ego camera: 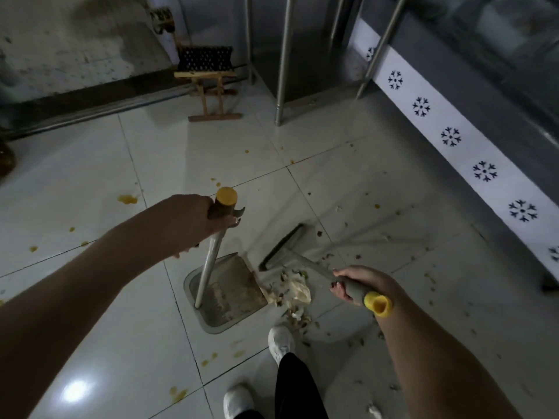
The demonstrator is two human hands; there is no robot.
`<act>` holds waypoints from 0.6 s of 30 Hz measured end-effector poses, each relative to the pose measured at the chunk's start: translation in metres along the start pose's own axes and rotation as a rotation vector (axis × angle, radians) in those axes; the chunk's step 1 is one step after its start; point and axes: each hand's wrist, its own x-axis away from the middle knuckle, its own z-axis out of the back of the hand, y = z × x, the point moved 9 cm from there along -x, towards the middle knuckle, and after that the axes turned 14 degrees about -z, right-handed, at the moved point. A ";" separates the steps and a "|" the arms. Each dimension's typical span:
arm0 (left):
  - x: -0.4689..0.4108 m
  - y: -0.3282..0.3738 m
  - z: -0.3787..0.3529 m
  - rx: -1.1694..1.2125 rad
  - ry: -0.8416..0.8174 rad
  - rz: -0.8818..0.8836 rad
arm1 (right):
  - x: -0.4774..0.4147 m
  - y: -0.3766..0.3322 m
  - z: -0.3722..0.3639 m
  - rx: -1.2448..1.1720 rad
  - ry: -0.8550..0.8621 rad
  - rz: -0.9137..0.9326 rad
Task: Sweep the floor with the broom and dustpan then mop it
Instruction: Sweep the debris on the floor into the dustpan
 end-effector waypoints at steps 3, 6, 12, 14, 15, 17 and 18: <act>0.012 0.009 -0.009 -0.044 -0.008 -0.048 | 0.006 0.029 0.018 -0.010 -0.002 -0.041; 0.022 0.021 -0.010 -0.093 0.006 -0.097 | 0.014 0.052 0.031 0.017 0.002 -0.026; 0.022 0.043 0.003 -0.185 0.069 -0.137 | 0.040 0.057 0.053 -0.123 -0.059 0.023; 0.016 0.050 0.004 -0.169 0.071 -0.131 | 0.047 0.046 0.054 -0.161 -0.094 0.040; 0.012 0.054 0.004 -0.170 0.068 -0.132 | 0.050 0.037 0.054 -0.176 -0.104 0.053; 0.000 0.063 0.004 -0.175 0.058 -0.132 | 0.054 0.016 0.054 -0.205 -0.126 0.070; -0.006 0.068 0.004 -0.163 0.053 -0.133 | 0.055 0.002 0.054 -0.217 -0.141 0.083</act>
